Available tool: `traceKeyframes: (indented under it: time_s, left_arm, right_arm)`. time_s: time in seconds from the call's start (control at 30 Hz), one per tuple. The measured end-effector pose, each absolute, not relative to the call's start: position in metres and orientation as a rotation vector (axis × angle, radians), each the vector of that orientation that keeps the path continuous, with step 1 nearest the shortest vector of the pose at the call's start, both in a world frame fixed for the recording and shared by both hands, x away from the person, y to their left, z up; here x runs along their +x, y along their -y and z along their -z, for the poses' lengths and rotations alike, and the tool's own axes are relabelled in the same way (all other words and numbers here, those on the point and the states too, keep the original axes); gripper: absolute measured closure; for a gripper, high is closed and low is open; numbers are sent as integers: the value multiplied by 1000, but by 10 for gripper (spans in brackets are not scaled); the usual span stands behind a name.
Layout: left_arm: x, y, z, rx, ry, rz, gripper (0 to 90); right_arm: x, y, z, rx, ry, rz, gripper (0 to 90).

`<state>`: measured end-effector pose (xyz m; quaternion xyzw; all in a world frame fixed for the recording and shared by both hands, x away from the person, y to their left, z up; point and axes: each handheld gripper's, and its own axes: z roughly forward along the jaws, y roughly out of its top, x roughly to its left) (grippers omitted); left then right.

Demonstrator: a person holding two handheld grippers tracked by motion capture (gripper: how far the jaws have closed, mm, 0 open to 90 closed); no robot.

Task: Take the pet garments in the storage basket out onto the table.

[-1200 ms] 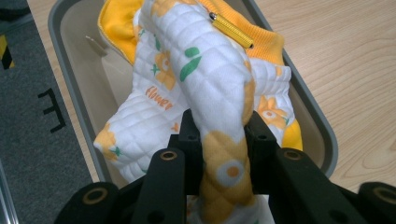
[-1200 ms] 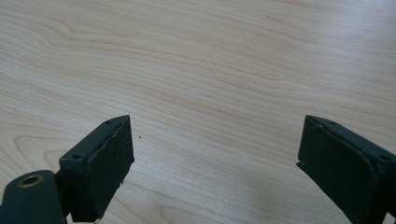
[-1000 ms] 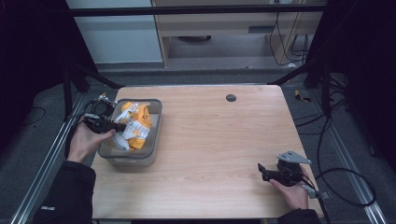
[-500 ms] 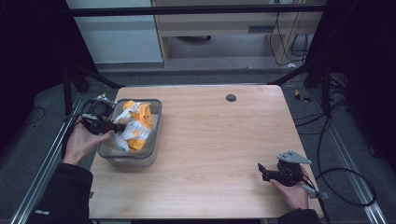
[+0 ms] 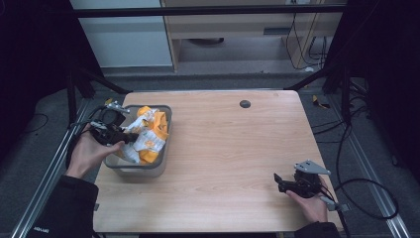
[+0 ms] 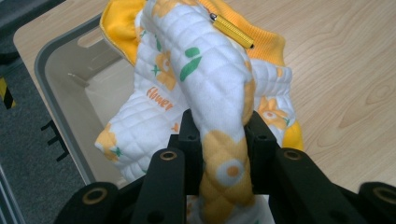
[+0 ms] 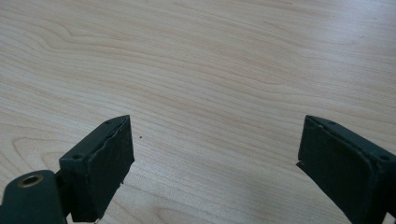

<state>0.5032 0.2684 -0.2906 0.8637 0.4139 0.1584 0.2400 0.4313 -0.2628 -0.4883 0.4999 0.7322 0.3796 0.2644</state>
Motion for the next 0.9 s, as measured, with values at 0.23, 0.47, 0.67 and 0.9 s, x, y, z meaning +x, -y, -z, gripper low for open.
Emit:
traceKeyframes:
  time_s: [0.23, 0.47, 0.67, 0.9]
  left_arm:
    - [497, -259, 286, 2375, -1081, -420, 725]
    - [491, -250, 284, 2384, -1033, -414, 725]
    - [488, -239, 283, 2402, -984, -405, 725]
    - [484, -225, 282, 2407, -936, -394, 725]
  right_arm:
    - [431, 263, 488, 1355, -1978, -1027, 105]
    - [431, 263, 488, 1349, -1975, -1025, 105]
    - [431, 264, 488, 1347, -1970, -1029, 105]
    - [431, 264, 488, 1336, -1966, -1028, 105]
